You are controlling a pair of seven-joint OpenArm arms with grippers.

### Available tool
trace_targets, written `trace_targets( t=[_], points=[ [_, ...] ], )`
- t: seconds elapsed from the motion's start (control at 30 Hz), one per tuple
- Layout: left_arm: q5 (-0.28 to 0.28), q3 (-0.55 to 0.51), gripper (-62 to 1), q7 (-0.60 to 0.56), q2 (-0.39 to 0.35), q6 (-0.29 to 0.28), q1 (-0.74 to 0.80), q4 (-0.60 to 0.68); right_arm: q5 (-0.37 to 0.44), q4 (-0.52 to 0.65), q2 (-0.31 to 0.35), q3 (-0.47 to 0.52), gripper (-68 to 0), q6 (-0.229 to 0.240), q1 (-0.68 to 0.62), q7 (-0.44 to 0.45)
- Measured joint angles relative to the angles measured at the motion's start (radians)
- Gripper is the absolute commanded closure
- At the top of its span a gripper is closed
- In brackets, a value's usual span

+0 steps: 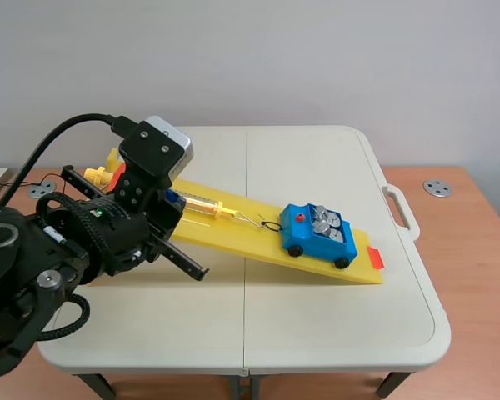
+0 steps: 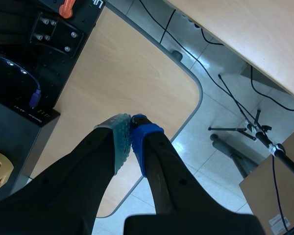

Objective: Place the four metal weights on the blue cart on the ramp.

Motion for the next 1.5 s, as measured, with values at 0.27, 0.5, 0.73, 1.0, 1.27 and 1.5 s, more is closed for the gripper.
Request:
trace_targets(
  t=[0.27,0.5,0.73,1.0,1.27,1.5],
  points=[
    [0.000,0.000,-2.7,0.000,0.000,0.000,0.000,0.000,0.000,0.000,0.000,0.000,-0.6,0.000,0.000,0.000],
    [-0.003,0.000,-2.7,0.017,0.000,0.000,0.000,0.000,0.000,0.000,0.000,0.000,-0.6,0.000,0.004,0.018],
    [-0.022,0.000,-2.7,0.108,-0.029,0.000,0.099,0.149,0.000,0.000,0.000,0.000,-0.6,0.000,0.114,0.033],
    [-0.063,0.000,-3.9,0.188,-0.148,0.000,0.372,0.455,0.001,0.000,0.000,0.000,-2.2,0.001,0.275,0.082],
    [-0.063,-0.003,-18.5,0.302,-0.172,0.000,0.625,0.596,0.021,0.000,0.000,0.000,-28.9,0.066,0.356,0.097],
    [-0.063,-0.009,-54.9,0.299,-0.172,0.000,0.701,0.597,0.083,0.000,-0.012,0.000,-55.2,0.078,0.377,0.098]
  ],
)
